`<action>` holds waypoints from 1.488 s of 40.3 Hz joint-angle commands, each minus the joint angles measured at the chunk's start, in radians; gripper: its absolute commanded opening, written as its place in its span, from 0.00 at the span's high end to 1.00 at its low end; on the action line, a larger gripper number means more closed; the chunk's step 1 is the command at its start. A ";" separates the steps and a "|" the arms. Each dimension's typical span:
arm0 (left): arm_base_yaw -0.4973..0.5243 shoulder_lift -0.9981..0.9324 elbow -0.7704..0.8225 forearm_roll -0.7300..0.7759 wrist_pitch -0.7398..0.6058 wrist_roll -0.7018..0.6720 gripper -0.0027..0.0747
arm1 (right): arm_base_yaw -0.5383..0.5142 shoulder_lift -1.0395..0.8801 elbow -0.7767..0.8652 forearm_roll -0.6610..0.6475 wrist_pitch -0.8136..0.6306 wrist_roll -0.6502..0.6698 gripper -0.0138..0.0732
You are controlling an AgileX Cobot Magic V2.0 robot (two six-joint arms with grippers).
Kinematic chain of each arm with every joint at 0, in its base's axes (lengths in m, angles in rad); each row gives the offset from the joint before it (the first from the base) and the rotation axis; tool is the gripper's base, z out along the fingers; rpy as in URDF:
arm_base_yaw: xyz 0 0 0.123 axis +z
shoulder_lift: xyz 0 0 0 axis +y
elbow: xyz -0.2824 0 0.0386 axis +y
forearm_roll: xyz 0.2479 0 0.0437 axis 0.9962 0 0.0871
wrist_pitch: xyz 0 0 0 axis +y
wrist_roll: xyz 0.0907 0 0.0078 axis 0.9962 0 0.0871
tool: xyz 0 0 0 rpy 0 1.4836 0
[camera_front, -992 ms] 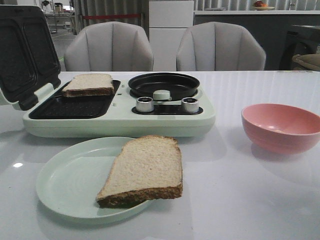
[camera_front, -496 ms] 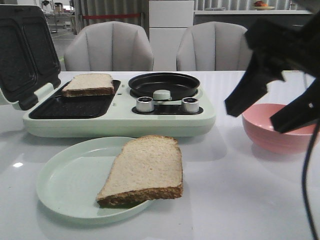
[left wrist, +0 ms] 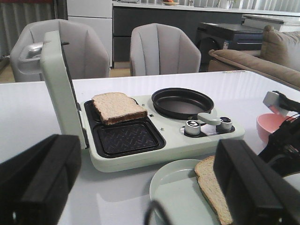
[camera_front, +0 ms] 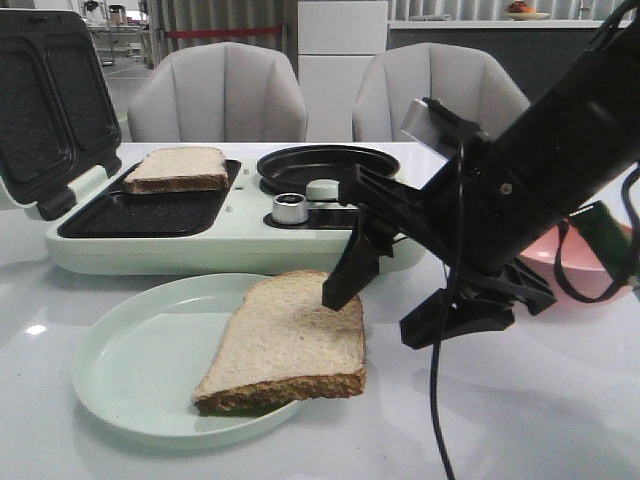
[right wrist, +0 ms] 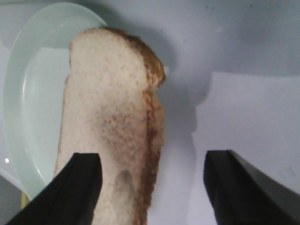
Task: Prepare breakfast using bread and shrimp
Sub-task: 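Reach the right gripper to the remaining bread slice and grasp it, then carry the bread slice over and lay it on the first slice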
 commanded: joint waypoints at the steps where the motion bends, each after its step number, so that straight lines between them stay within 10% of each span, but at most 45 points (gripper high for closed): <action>1: -0.007 -0.002 -0.028 0.003 -0.091 -0.007 0.15 | -0.001 0.004 -0.045 0.184 0.010 -0.140 0.18; 19: -0.007 -0.002 -0.028 0.003 -0.091 -0.007 0.15 | -0.003 0.060 -0.064 0.410 0.054 -0.348 0.61; 37: -0.007 -0.002 -0.028 0.003 -0.091 -0.007 0.15 | 0.000 -0.112 -0.150 0.415 0.159 -0.385 0.63; 60: -0.007 -0.002 -0.028 0.003 -0.091 -0.007 0.15 | 0.092 0.242 -0.715 0.456 0.141 -0.402 0.63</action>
